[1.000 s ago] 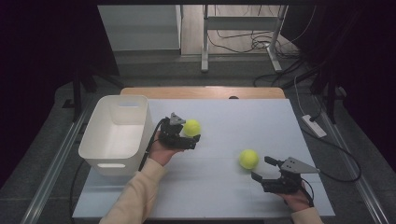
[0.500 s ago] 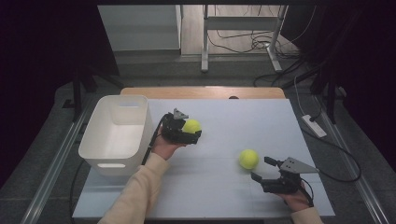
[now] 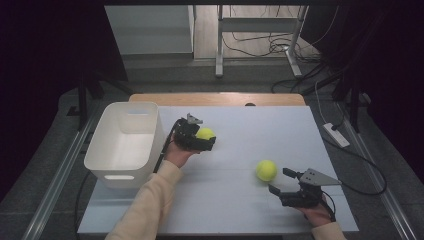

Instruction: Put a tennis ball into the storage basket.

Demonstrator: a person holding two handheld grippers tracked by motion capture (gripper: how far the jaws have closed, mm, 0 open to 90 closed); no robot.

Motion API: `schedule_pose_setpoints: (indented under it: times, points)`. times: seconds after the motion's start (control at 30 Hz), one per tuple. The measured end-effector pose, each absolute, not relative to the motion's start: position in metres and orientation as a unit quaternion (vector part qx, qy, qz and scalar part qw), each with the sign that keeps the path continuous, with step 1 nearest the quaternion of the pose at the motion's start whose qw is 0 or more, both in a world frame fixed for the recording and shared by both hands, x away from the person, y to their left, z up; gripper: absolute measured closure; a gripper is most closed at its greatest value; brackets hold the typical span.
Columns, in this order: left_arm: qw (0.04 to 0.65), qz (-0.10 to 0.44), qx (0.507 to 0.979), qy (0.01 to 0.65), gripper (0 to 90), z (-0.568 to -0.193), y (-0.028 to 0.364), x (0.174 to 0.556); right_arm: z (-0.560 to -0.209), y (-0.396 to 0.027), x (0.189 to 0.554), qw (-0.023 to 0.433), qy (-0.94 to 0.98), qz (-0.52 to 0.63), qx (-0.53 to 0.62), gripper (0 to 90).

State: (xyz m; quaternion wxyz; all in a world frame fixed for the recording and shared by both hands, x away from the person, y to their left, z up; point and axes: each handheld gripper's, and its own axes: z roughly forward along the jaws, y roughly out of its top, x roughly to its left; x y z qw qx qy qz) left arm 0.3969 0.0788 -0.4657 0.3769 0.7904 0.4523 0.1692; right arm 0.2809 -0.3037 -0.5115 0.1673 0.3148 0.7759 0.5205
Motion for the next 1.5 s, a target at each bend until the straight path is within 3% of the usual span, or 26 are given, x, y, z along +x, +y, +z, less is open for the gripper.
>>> schedule_pose_setpoints:
  times: [1.5]
  points:
    - [0.326,0.141,0.803,0.478,5.3,-0.497,0.07,0.439,-0.512,-0.305,0.281,0.167,0.774,0.52,0.319,14.5]
